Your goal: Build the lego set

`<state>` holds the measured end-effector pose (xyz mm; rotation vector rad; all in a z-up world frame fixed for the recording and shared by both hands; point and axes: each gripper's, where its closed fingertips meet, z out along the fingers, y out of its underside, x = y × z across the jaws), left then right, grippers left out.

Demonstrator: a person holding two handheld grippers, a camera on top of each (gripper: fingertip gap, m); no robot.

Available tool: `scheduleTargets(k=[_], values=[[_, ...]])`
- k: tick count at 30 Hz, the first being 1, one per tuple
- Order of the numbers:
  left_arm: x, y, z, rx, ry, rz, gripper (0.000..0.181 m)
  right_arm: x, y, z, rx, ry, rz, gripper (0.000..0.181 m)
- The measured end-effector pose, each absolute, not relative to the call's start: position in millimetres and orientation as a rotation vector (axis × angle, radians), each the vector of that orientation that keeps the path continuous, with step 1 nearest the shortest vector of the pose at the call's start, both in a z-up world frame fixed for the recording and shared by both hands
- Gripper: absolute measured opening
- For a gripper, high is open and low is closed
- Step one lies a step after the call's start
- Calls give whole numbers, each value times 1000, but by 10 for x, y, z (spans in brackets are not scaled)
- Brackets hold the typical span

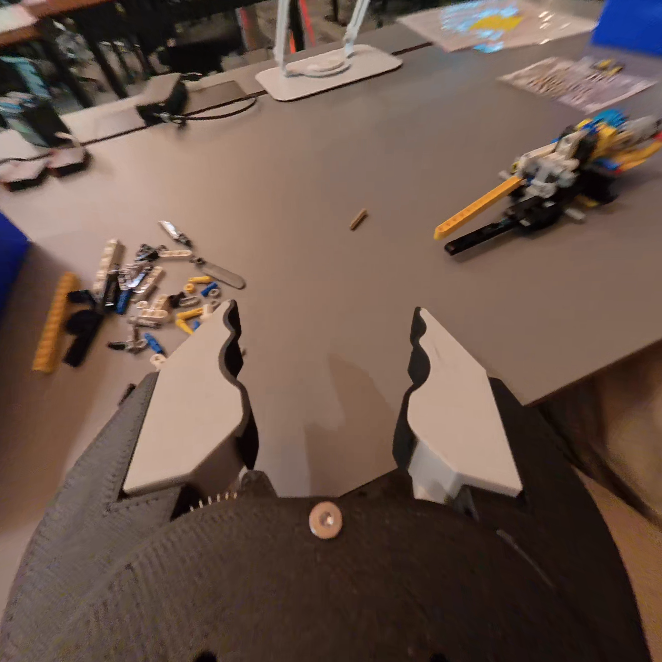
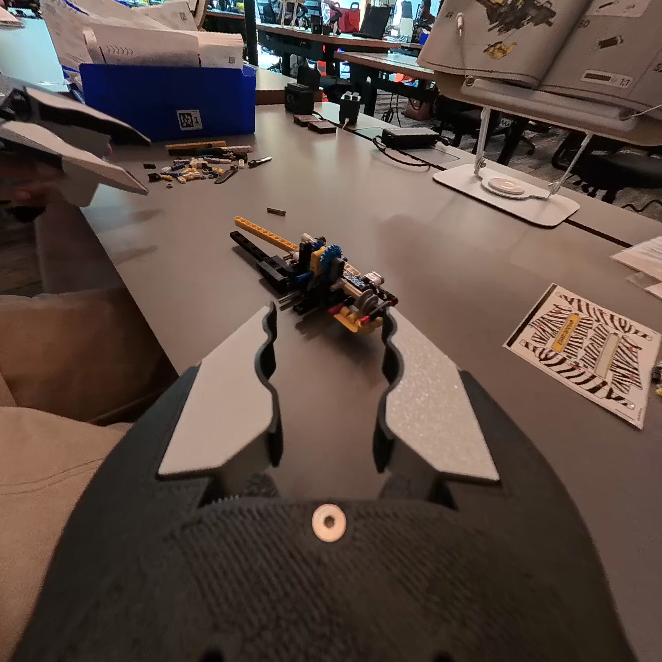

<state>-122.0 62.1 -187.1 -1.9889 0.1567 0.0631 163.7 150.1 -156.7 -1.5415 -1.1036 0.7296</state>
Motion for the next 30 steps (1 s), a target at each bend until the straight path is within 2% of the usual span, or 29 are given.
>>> scheduleTargets(k=[1,17,22,24,28,30], values=[[-1249,625,-1866,-1990,159,113,96,1635,1495,-1578,-1543,-1110,723,58],[-1287,650,-1897,-2008,154,133,99,1539,1467,-1668,-1525,-1196,644,61],[-1229,655,-1921,-2014,154,75,110,1485,1455,-1558,-1416,-1197,636,81],[-1234,640,-1943,-2024,139,68,115,1479,1492,-1514,-1392,-1175,614,96],[-1270,585,-1964,-2044,108,73,157,1499,1651,-1427,-1362,-1091,543,140],[-1326,546,-1871,-2003,80,94,157,1578,1764,-1376,-1389,-1038,482,150]])
